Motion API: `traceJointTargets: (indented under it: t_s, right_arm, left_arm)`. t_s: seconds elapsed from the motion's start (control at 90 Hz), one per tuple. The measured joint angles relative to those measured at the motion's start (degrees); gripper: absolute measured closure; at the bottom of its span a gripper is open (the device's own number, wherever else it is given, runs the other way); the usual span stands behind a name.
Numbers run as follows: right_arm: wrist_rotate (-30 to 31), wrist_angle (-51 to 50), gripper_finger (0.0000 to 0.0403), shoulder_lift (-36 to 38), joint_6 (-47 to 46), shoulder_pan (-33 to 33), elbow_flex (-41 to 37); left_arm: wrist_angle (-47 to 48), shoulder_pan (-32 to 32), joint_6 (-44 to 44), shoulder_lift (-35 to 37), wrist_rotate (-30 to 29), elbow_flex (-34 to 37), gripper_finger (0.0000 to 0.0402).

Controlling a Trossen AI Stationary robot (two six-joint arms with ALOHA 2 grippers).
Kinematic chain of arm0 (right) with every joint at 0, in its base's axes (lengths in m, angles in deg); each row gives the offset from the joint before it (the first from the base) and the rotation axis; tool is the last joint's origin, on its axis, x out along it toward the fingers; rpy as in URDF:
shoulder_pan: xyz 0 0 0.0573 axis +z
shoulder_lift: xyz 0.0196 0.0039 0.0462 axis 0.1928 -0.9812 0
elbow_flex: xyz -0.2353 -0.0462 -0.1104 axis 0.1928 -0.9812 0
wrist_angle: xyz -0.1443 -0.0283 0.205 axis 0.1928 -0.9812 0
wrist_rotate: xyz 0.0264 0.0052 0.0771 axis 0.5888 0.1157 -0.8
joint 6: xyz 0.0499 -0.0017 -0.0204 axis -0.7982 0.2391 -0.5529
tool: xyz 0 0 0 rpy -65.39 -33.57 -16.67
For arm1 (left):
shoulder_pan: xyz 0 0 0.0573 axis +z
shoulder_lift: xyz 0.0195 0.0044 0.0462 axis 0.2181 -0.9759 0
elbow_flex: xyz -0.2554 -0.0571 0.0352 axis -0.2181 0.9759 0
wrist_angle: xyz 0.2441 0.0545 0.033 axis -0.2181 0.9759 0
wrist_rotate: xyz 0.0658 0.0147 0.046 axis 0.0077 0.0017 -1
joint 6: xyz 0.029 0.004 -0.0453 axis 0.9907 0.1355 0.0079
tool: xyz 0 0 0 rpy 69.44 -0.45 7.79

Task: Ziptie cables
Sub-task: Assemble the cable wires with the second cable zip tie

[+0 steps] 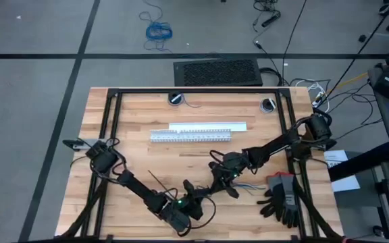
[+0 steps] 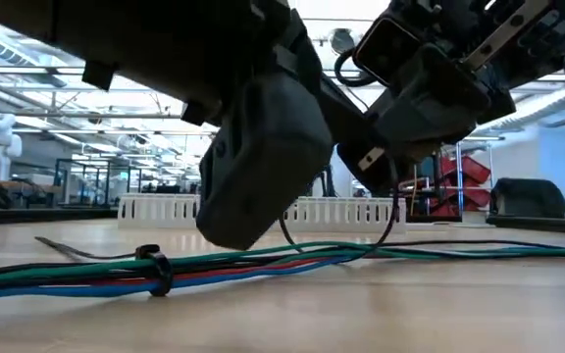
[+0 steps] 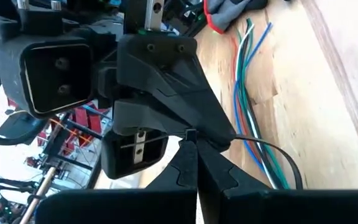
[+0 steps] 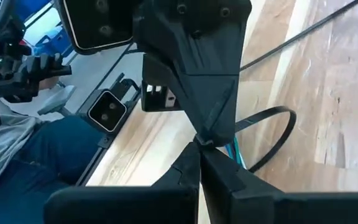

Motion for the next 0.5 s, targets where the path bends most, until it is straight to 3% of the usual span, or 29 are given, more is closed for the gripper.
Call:
traceJointTargets:
  t_s: [0.278, 0.5]
  right_arm:
    - [0.8, -2.3, 0.0397, 0.0, 1.9, 0.7, 0.1]
    - [2.1, -6.5, 0.0334, 0.2, 4.6, 1.8, 0.1]
  left_arm:
    - [0.0, 0.0, -0.1, -0.1, 0.2, 0.0, 0.0402]
    - [0.2, -0.2, -0.2, -0.3, 0.5, 0.0, 0.0402]
